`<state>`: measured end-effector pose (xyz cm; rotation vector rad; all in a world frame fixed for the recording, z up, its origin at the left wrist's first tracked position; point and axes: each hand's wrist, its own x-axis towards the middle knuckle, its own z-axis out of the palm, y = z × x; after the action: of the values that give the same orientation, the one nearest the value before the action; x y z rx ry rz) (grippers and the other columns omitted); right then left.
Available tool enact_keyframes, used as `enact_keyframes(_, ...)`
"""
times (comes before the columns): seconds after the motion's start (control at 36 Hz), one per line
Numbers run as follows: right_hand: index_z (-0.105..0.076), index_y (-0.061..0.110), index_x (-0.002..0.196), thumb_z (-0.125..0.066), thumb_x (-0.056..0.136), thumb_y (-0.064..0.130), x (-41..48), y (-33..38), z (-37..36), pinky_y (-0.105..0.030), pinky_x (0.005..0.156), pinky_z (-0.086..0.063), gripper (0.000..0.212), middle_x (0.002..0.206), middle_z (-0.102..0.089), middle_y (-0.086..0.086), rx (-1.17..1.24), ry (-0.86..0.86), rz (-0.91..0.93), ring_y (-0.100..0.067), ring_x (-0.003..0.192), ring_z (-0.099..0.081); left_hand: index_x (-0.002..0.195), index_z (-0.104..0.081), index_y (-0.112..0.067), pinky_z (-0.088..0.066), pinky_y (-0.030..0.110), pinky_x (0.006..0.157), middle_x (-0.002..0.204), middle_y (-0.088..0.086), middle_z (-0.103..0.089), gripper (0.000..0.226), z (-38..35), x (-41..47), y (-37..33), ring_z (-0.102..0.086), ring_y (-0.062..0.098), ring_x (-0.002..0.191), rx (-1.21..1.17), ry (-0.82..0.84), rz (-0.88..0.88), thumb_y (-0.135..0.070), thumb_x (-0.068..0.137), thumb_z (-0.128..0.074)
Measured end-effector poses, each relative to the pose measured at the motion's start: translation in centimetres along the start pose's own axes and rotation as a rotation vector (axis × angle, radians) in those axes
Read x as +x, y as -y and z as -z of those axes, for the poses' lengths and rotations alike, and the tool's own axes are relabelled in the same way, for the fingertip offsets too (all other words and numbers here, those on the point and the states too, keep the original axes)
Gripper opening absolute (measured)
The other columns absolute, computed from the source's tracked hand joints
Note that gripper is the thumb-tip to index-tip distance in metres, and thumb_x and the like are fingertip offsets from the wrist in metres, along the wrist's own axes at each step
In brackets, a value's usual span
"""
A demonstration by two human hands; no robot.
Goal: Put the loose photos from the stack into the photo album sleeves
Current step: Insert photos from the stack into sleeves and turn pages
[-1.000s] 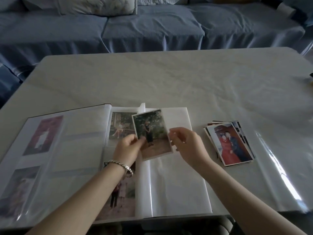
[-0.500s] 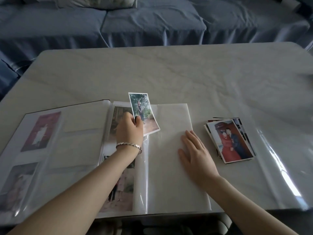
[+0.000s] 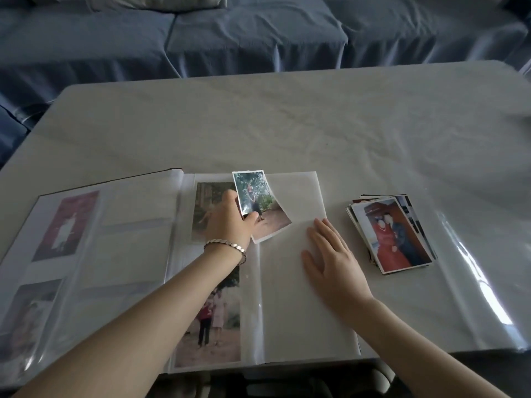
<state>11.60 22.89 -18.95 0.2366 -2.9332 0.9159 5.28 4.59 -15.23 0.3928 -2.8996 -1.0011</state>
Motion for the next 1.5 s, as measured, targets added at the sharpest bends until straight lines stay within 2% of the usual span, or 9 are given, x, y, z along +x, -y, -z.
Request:
enact_keyframes(0.11,-0.051,0.008,0.132,-0.055,0.092,0.023,-0.1,0.0,-0.1,-0.019,0.109,-0.015,0.043,0.149,-0.034,-0.001,0.014,-0.02,-0.003,-0.011,0.141,-0.022,0.14,-0.032,-0.012,-0.046,0.042,0.082,0.098,0.021,-0.063,0.071,-0.1,0.0,-0.4,-0.059,0.035,0.094,0.015,0.08,-0.028,-0.022,0.082,-0.07)
enact_keyframes(0.28,-0.05,0.009,0.134,-0.052,0.093,0.023,-0.4,-0.3,-0.1,-0.021,0.11,-0.016,0.043,0.149,-0.033,-0.001,0.012,-0.021,0.015,-0.011,0.141,-0.02,0.148,-0.018,-0.009,-0.03,0.027,0.081,0.124,0.019,-0.056,0.07,-0.8,0.4,-1.3,-0.052,0.032,0.114,0.101,0.05,-0.056,-0.025,0.092,-0.057)
enact_keyframes(0.47,-0.04,0.012,0.14,-0.046,0.097,0.026,-1.8,-1.2,0.5,-0.017,0.111,0.002,0.046,0.152,-0.024,0.003,-0.028,0.064,0.123,-0.003,0.139,-0.001,0.097,-0.056,-0.001,-0.042,0.034,0.072,0.096,0.018,-0.063,0.009,-0.3,1.5,-0.5,-0.057,0.034,0.093,0.012,0.03,-0.011,-0.006,0.094,-0.049)
enact_keyframes(0.58,-0.041,0.01,0.139,-0.048,0.096,0.023,-2.0,-1.2,0.6,-0.019,0.112,-0.001,0.046,0.152,-0.026,0.0,-0.012,0.057,0.141,-0.006,0.139,-0.003,0.06,-0.034,-0.015,-0.022,0.024,0.047,0.06,0.001,-0.048,0.037,0.5,2.3,0.5,-0.044,0.016,0.056,0.015,0.056,-0.036,-0.003,0.09,-0.053)
enact_keyframes(0.75,-0.047,0.006,0.135,-0.053,0.093,0.017,-2.0,-1.1,0.5,-0.025,0.113,-0.009,0.044,0.149,-0.032,-0.004,0.022,0.016,0.133,-0.011,0.139,-0.011,0.077,-0.051,-0.004,-0.054,0.04,0.066,0.075,0.029,-0.065,0.012,1.6,3.1,0.3,-0.06,0.024,0.051,-0.051,0.186,-0.029,-0.001,0.089,-0.055)
enact_keyframes(0.92,-0.049,0.004,0.133,-0.055,0.092,0.014,-2.1,-1.0,0.5,-0.026,0.113,-0.011,0.043,0.148,-0.034,-0.007,0.041,0.002,0.136,-0.014,0.139,-0.013,0.07,-0.047,-0.022,-0.049,0.019,0.048,0.04,-0.017,-0.054,0.028,1.7,3.8,1.4,-0.053,-0.003,0.035,-0.102,0.234,0.057,-0.004,0.089,-0.059)
enact_keyframes(0.97,-0.049,0.004,0.133,-0.055,0.092,0.014,-2.0,-1.0,0.5,-0.027,0.113,-0.011,0.043,0.147,-0.034,-0.007,0.045,0.002,0.137,-0.014,0.139,-0.014,0.097,-0.063,-0.007,-0.045,0.011,0.039,0.059,-0.009,-0.063,0.01,1.9,3.7,1.5,-0.053,-0.005,0.036,-0.125,0.245,0.064,-0.003,0.089,-0.06)
enact_keyframes(1.11,-0.051,0.003,0.131,-0.057,0.09,0.014,-2.0,-1.0,0.4,-0.034,0.113,-0.015,0.043,0.146,-0.037,-0.009,0.048,-0.006,0.122,-0.023,0.14,-0.024,0.131,-0.046,-0.002,-0.049,0.015,0.041,0.068,0.0,-0.062,0.051,1.5,3.9,1.0,-0.055,-0.001,0.037,-0.221,0.293,0.084,0.0,0.084,-0.065)
enact_keyframes(1.5,-0.053,0.006,0.13,-0.056,0.089,0.018,-2.0,-1.2,0.3,-0.035,0.112,-0.02,0.043,0.145,-0.041,-0.004,0.082,-0.037,0.112,-0.015,0.138,-0.022,0.071,-0.052,-0.02,-0.047,0.029,0.072,0.067,0.008,-0.05,0.032,-1.0,3.9,-2.4,-0.048,0.019,0.062,-0.061,0.305,-0.034,0.01,0.076,-0.062)
